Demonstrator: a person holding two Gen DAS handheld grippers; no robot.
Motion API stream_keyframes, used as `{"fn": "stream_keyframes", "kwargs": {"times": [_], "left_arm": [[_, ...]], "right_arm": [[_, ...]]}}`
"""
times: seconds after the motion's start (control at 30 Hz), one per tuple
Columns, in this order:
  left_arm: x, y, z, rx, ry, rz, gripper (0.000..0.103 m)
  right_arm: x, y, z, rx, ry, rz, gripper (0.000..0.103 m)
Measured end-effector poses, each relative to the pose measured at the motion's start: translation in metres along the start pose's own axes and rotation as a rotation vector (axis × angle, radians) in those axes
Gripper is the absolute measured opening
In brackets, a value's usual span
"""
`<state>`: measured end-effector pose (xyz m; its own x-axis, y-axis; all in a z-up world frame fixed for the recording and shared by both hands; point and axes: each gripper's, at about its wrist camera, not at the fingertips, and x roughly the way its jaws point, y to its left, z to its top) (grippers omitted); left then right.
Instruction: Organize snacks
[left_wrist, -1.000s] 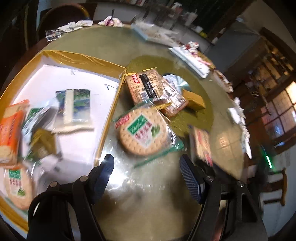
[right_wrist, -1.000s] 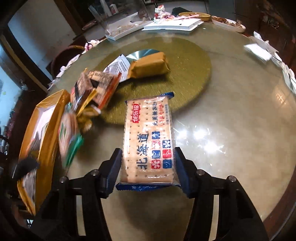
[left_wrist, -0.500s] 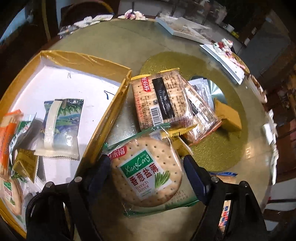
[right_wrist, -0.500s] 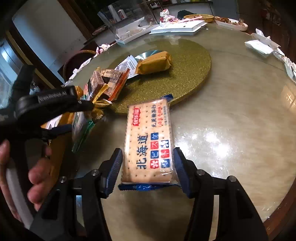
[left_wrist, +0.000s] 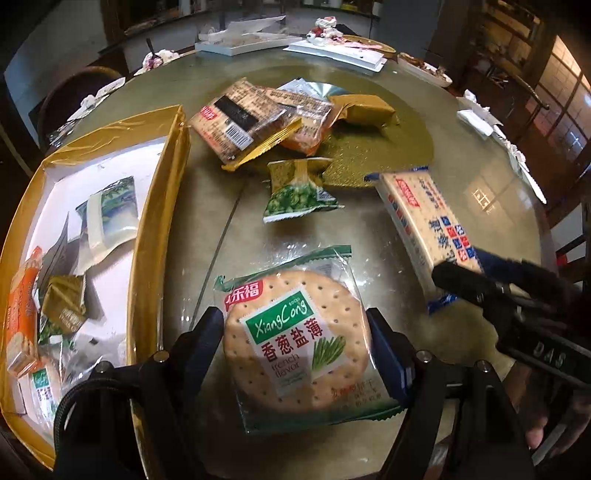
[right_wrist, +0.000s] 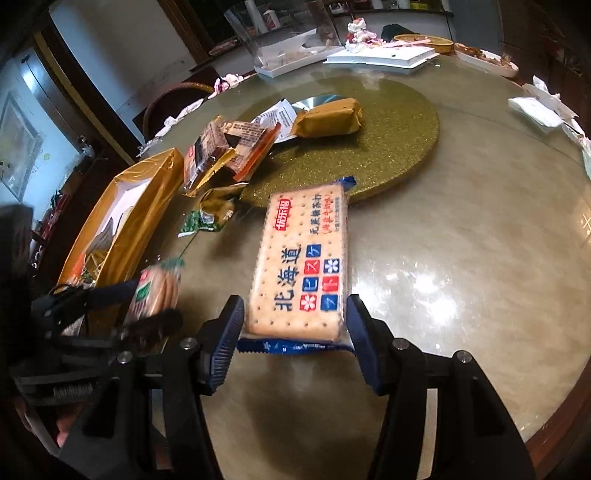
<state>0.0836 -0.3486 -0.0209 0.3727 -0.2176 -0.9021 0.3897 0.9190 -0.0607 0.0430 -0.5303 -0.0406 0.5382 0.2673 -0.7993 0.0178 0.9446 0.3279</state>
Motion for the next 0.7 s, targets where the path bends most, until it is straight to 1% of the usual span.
{"fn": "stream_keyframes", "kwargs": {"times": [0.07,0.13,0.2,0.27,0.33,0.37,0.43,0.5,0.53,0.6,0.67,0.7], "left_arm": [[0.002,0.001,0.002,-0.016,0.01,0.009,0.078],[0.003,-0.002,0.002,-0.008,0.011,0.025,0.079],[0.003,-0.008,-0.002,0.006,0.01,0.048,0.079],[0.002,-0.016,-0.007,0.024,-0.001,0.086,0.078],[0.001,-0.022,-0.013,0.053,-0.027,0.117,0.077],[0.0,-0.022,-0.015,0.051,-0.044,0.116,0.077],[-0.002,-0.022,-0.02,0.042,-0.061,0.113,0.075],[-0.005,-0.023,-0.026,0.057,-0.083,0.101,0.075],[-0.006,-0.023,-0.028,0.064,-0.09,0.097,0.075],[-0.01,-0.02,-0.031,0.059,-0.104,0.072,0.075],[-0.016,-0.016,-0.034,0.034,-0.127,0.028,0.075],[-0.018,-0.014,-0.033,0.021,-0.133,0.013,0.075]], "right_arm": [[0.005,0.002,0.007,-0.001,0.008,-0.007,0.064],[0.01,0.001,0.014,0.012,0.005,-0.006,0.064],[0.013,0.002,0.017,0.008,-0.005,-0.022,0.064],[0.016,0.008,0.017,-0.022,-0.013,-0.066,0.064],[0.019,0.018,0.013,-0.08,-0.02,-0.132,0.06],[0.019,0.02,0.012,-0.094,-0.022,-0.156,0.058],[0.017,0.02,0.009,-0.095,-0.023,-0.159,0.058],[0.013,0.016,0.006,-0.076,-0.024,-0.15,0.057],[0.011,0.014,0.004,-0.063,-0.029,-0.133,0.057],[0.007,0.009,0.002,-0.025,-0.039,-0.076,0.056],[0.003,0.001,0.0,0.032,-0.052,0.018,0.056],[0.002,0.001,-0.002,0.049,-0.06,0.041,0.056]]}}
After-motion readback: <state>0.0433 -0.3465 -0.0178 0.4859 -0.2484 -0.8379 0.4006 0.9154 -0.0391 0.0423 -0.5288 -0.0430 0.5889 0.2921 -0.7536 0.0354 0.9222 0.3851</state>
